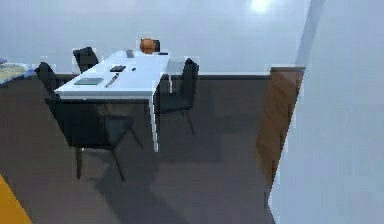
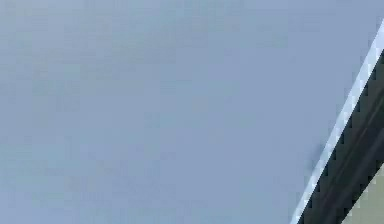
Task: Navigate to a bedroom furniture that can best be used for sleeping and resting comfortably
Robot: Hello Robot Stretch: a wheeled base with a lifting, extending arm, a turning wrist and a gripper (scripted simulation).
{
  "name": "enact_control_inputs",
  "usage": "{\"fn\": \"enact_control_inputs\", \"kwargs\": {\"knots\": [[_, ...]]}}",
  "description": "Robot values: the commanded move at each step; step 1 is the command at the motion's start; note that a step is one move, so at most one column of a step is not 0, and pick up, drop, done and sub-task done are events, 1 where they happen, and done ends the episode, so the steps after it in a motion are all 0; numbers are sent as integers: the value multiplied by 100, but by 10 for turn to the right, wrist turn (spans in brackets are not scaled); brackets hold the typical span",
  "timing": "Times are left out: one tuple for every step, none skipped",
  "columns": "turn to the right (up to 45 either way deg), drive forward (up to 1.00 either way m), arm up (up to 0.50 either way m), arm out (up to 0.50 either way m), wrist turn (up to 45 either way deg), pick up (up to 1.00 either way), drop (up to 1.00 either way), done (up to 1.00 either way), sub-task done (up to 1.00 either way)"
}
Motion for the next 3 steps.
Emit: {"fn": "enact_control_inputs", "kwargs": {"knots": [[-180, 0, 0, 0, 0, 0, 0, 0, 0], [0, 80, 0, 0, 0, 0, 0, 0, 0], [-450, 0, 0, 0, 0, 0, 0, 0, 0]]}}
